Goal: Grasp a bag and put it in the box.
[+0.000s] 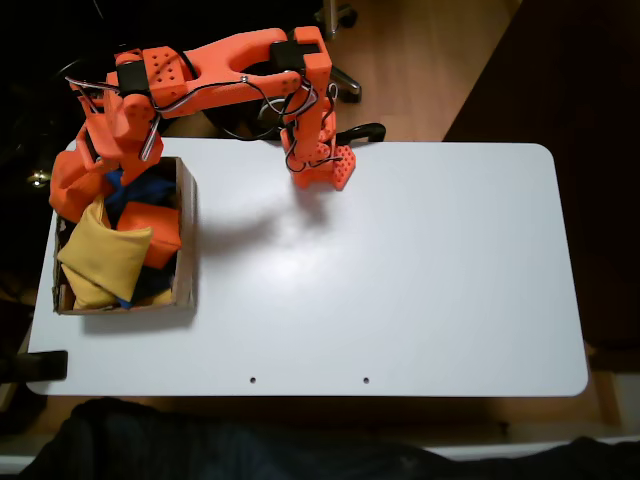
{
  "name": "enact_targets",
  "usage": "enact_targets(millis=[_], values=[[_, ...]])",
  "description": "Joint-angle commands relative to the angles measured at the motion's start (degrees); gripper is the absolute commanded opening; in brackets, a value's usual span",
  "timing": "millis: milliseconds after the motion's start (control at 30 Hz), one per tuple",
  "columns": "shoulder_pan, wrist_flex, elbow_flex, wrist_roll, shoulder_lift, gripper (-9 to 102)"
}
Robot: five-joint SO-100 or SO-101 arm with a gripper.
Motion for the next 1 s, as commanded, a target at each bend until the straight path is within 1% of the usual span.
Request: enact_targets(millis=[0, 233, 433, 533, 767, 967], values=[[-0.7, 1.1, -0.3, 0.7, 4.8, 56], [-2.4, 2.9, -0.3, 1.7, 9.8, 56], [-3.5, 4.1, 0.0, 1.8, 12.1, 61], [-4.2, 4.1, 0.5, 2.0, 13.4, 61], [-6.1, 5.2, 0.7, 4.4, 17.2, 69], [-8.8, 7.5, 0.7, 6.6, 21.8, 71]])
